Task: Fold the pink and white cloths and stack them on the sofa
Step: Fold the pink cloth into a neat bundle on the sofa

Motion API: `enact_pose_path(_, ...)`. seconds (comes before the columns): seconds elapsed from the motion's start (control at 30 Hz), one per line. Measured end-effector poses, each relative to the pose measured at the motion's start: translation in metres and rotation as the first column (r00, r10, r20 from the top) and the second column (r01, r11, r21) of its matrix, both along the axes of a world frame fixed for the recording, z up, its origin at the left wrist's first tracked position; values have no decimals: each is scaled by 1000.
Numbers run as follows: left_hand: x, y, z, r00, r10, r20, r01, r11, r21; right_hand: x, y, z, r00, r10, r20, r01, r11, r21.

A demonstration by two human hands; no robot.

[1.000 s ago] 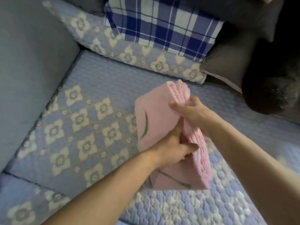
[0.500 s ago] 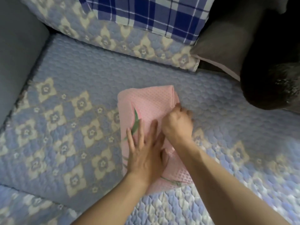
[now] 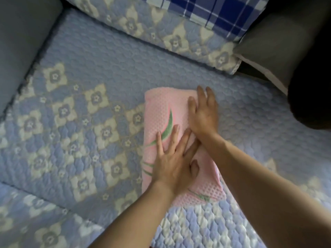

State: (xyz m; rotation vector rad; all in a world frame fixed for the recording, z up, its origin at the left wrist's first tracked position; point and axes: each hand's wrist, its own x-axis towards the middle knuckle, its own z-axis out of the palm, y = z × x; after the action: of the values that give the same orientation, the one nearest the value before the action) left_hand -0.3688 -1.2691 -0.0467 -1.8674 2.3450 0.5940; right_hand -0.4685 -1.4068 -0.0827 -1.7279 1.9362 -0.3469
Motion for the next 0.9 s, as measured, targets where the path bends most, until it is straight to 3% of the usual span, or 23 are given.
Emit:
enact_pose_path(0.17,39,0,10,956,42,-291,-66,995,-72,-19,23,25,992,-76,98,59,984,170)
enact_pose_path(0.3,73,-17,2,980,-197,-29,194,977,-94,-28,95,48,991,-135,20,122,942,313)
enact_pose_path(0.37,73,-31,0,947,-313,70,319,942,-107,-38,141,64,958,-279,69,240,908,343)
enact_pose_path(0.43,69,-42,-1,914,-384,133,399,911,-109,-44,174,75,882,-465,78,379,798,469)
enact_pose_path(0.57,68,-66,7,873,-457,173,471,881,-47,-40,193,77,692,-710,126,498,597,628)
enact_pose_path(0.67,57,-116,18,849,-493,192,508,861,-33,-33,193,80,597,-739,312,456,632,626)
enact_pose_path(0.73,46,-151,24,802,-549,235,564,826,1,-26,196,84,597,-695,400,429,699,573)
enact_pose_path(0.8,35,-168,27,760,-593,266,610,792,23,-26,201,78,621,-682,386,535,729,428)
enact_pose_path(0.9,23,-165,26,814,-544,204,547,836,49,-39,207,65,493,-745,450,696,648,311)
